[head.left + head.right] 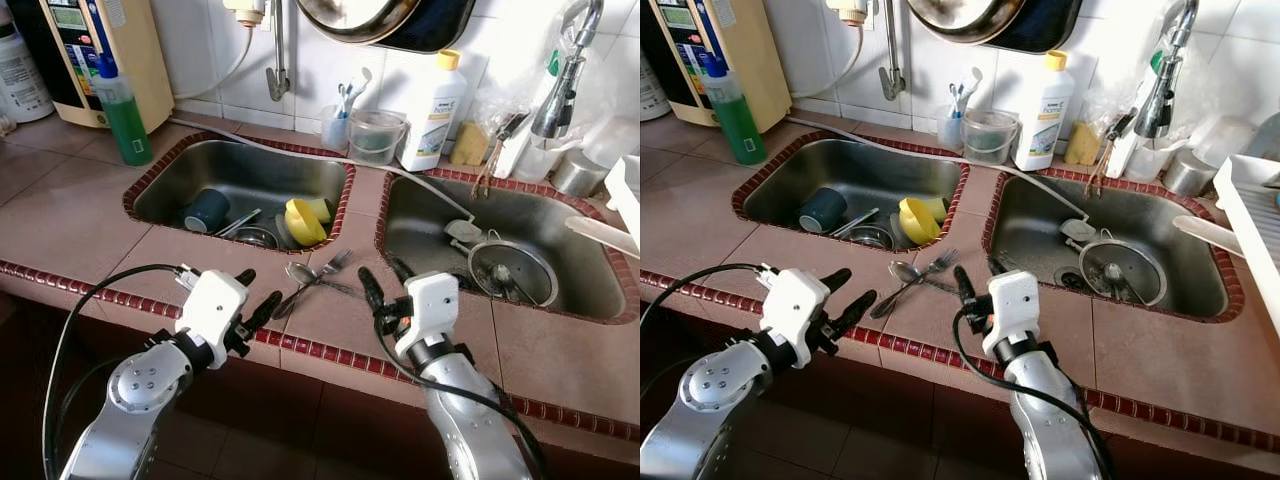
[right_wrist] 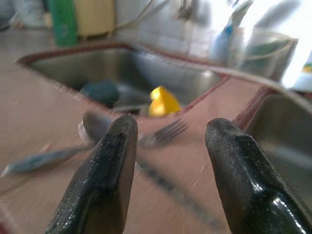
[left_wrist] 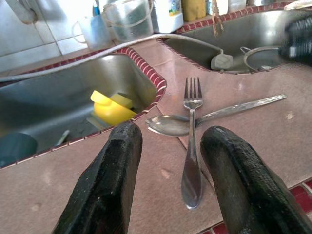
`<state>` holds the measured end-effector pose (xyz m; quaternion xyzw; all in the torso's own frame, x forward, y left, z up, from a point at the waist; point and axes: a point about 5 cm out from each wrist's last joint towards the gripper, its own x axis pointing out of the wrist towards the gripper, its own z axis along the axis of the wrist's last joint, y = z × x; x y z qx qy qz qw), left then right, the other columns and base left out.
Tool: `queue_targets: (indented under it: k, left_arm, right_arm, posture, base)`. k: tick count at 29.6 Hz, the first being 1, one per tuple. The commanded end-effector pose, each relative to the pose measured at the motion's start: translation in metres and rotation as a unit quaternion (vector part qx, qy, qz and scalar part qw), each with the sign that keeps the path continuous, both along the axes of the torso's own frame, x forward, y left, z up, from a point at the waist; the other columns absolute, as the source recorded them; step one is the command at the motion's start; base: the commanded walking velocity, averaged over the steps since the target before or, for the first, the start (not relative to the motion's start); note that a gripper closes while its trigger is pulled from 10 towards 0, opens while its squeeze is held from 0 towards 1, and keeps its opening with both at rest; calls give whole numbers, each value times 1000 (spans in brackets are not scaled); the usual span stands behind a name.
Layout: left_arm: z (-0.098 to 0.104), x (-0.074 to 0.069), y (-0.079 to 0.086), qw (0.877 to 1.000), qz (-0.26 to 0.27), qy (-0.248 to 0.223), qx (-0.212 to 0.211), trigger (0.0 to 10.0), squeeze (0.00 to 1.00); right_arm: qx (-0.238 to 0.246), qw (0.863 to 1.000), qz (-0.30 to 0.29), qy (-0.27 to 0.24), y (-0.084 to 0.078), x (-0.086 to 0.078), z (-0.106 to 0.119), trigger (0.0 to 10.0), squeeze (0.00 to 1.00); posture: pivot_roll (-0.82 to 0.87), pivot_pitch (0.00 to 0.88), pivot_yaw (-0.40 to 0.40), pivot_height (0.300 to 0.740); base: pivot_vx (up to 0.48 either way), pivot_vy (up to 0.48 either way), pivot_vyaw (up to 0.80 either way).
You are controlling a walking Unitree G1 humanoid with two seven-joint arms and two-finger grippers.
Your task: Kitchen organization
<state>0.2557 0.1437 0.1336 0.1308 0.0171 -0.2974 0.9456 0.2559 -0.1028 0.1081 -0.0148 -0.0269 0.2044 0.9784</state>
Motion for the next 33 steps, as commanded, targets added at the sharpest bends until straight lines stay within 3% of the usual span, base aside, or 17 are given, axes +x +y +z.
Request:
queue_targets:
  k: [1, 13, 21, 33]
  left_arm:
    - [2, 2, -5, 1000, -9, 2, -2, 10000, 0]
    - [1, 19, -11, 1000, -3, 21, -3, 10000, 0]
    - [-11, 23, -12, 998, -2, 57, 9, 10000, 0]
    - [-12, 35, -22, 998, -8, 55, 17, 10000, 0]
  right_arm:
    - [-2, 1000, 9, 1, -1, -4, 2, 10000, 0]
    - [0, 999, 20, 25, -5, -18, -3, 10000, 0]
    - [22, 998, 56, 20, 4, -26, 6, 10000, 0]
    - [40, 995, 89, 37, 11, -39, 9, 10000, 0]
  posture:
    - [-95, 59, -20, 740]
    - [-115, 61, -11, 740]
    - [-123, 63, -4, 740]
    - [-128, 87, 2, 740]
  base:
    - [0, 0, 0]
    - [0, 0, 0]
    - [0, 0, 0]
    - [0, 0, 0]
